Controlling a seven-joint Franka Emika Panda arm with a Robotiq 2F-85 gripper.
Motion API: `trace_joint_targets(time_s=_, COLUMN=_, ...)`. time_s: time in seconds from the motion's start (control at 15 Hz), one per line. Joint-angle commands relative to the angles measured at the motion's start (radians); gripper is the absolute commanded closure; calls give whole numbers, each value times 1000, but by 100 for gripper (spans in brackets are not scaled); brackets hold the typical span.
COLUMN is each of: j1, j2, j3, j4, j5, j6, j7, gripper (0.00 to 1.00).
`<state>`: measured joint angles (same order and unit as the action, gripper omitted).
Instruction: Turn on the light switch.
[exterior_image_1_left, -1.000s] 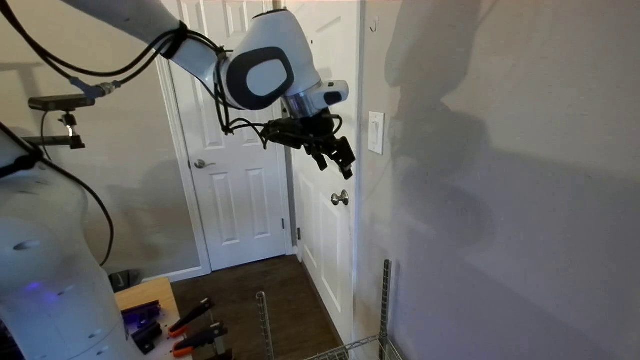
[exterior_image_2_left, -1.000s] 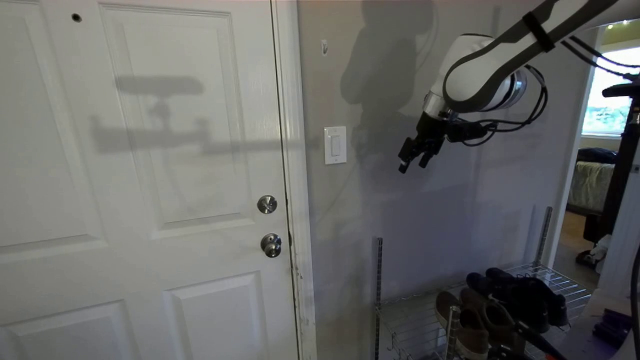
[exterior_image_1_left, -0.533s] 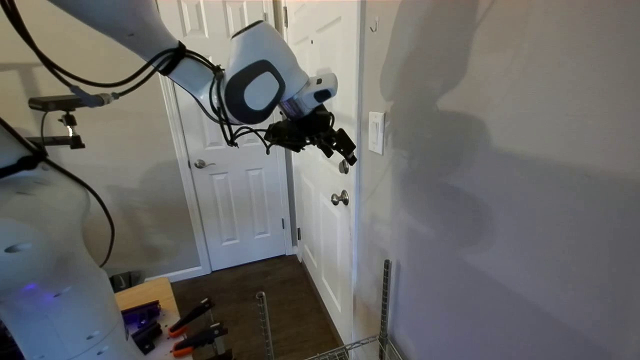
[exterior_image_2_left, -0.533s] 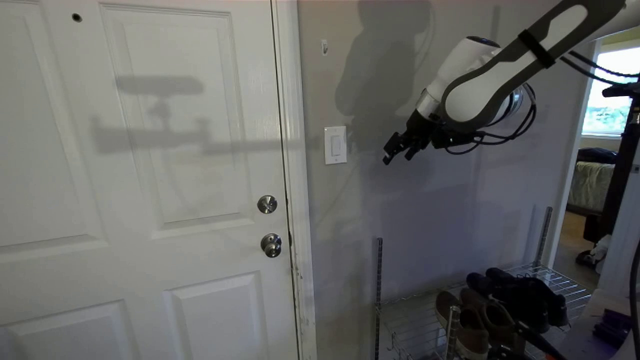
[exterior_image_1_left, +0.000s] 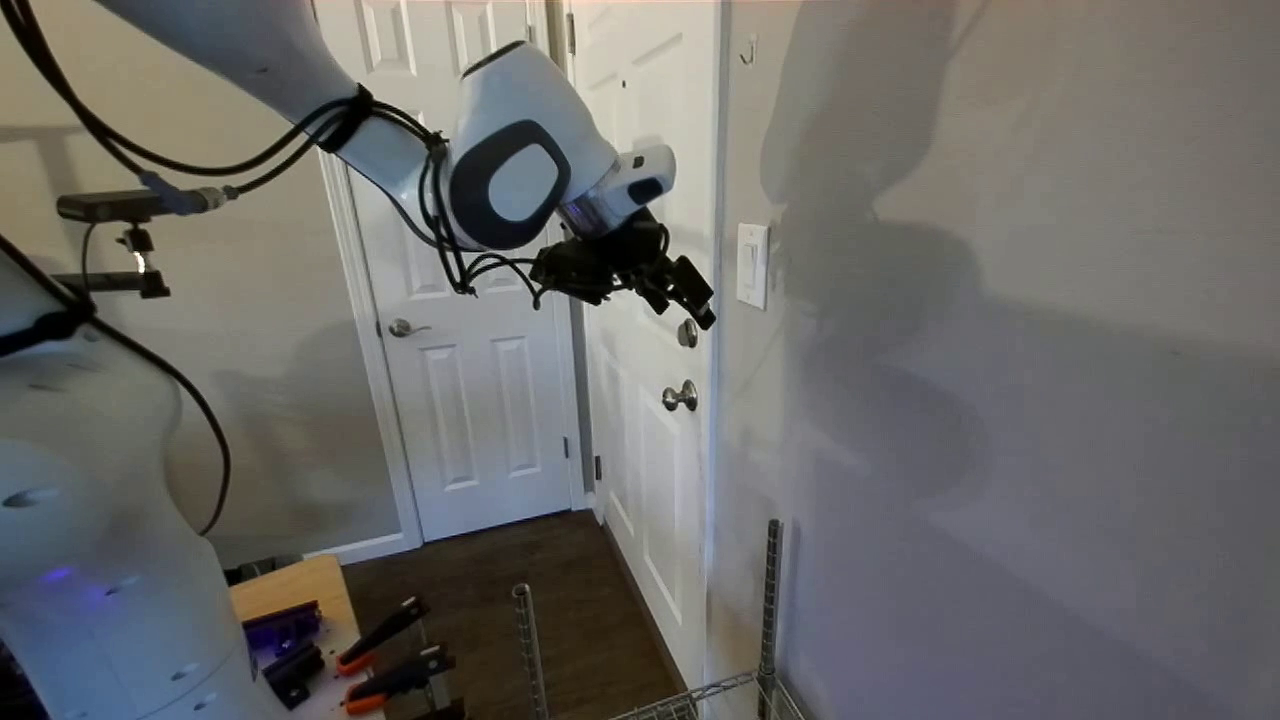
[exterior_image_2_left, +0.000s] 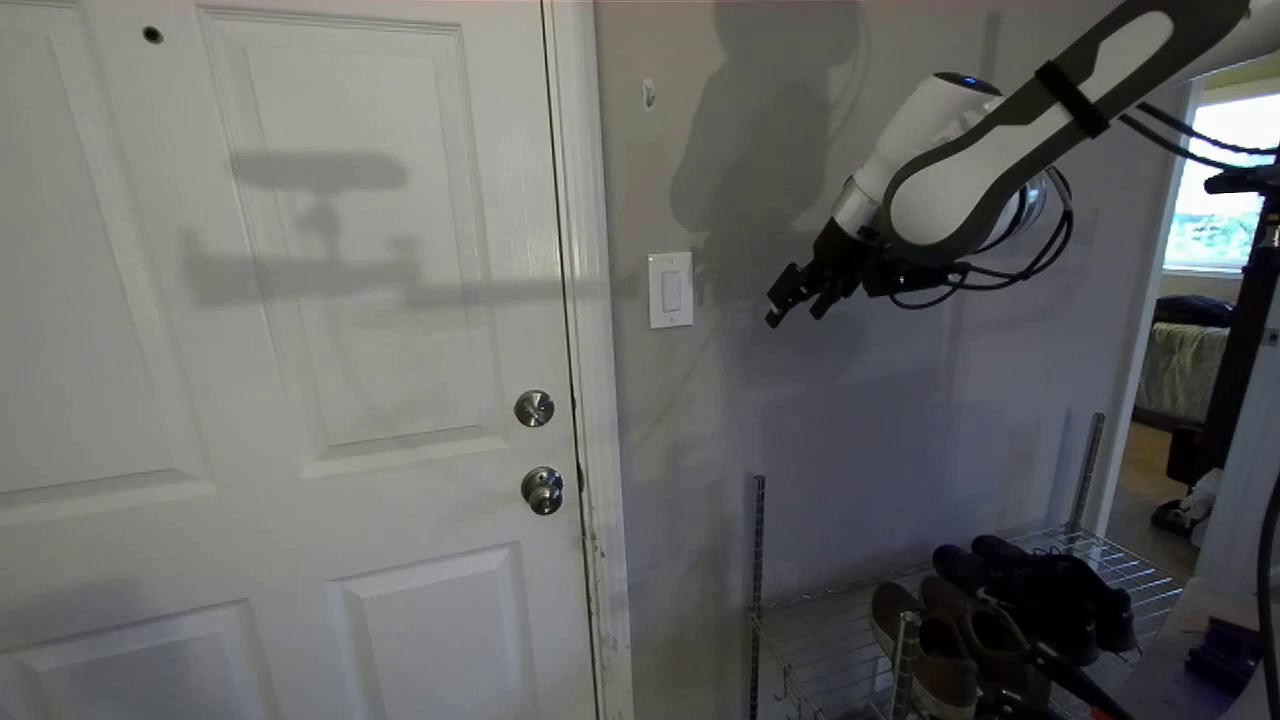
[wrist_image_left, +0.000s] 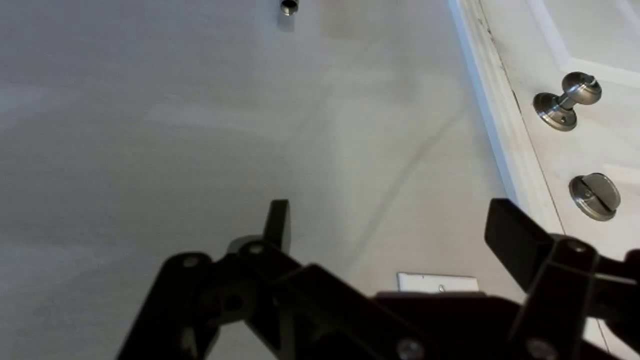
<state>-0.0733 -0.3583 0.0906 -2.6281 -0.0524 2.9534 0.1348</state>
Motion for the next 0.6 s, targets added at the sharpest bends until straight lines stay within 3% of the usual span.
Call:
trace_joint_targets(time_s=0.0, j1=-13, j2=31, j3=33, j4=-17, j5=-17, j6=43, j7=27, gripper=0)
trace_joint_targets(time_s=0.13, j1=-62, j2=85, j3=105, j4=-14, j5=-51, j6=133, j7=92, gripper=0)
trace_joint_targets(time_s=0.27, j1=-154, j2=134, j3=208, j4=-9, j5=-102, j6=247, j7=176, gripper=0)
trace_joint_targets(time_s=0.4, j1=-317, j2=146, j3=358, j4=-14, j5=-146, j6=359, j7=260, gripper=0)
trace_joint_targets(time_s=0.53, j1=-463, j2=119, j3=496, j4=-33, j5=-86, j6=433, j7=261, gripper=0)
